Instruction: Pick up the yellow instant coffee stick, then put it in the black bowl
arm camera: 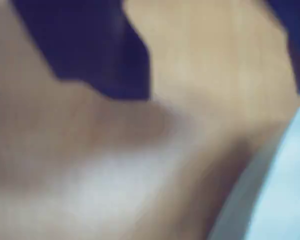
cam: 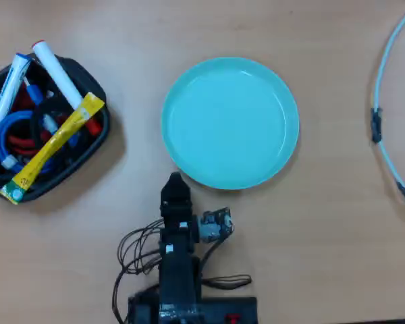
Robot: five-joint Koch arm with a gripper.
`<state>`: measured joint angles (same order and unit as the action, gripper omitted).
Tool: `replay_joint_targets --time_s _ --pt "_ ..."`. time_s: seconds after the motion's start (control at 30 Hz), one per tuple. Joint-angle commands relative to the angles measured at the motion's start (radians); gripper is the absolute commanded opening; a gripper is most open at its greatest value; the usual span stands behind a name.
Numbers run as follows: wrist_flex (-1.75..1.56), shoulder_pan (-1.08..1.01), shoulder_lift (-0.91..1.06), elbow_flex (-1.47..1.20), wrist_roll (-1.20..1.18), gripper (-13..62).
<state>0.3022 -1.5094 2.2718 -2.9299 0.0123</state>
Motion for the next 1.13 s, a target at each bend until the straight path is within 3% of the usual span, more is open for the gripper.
replay_joint_targets --time_s 0.0,0.17,1.1 --pt "-0.123 0.0 0.103 -0.061 -0.009 30.7" --pt "-0.327 0.002 0.103 -0.23 -0.006 30.5" --pt "-0.318 0.014 0.097 -0.225 -0.009 30.4"
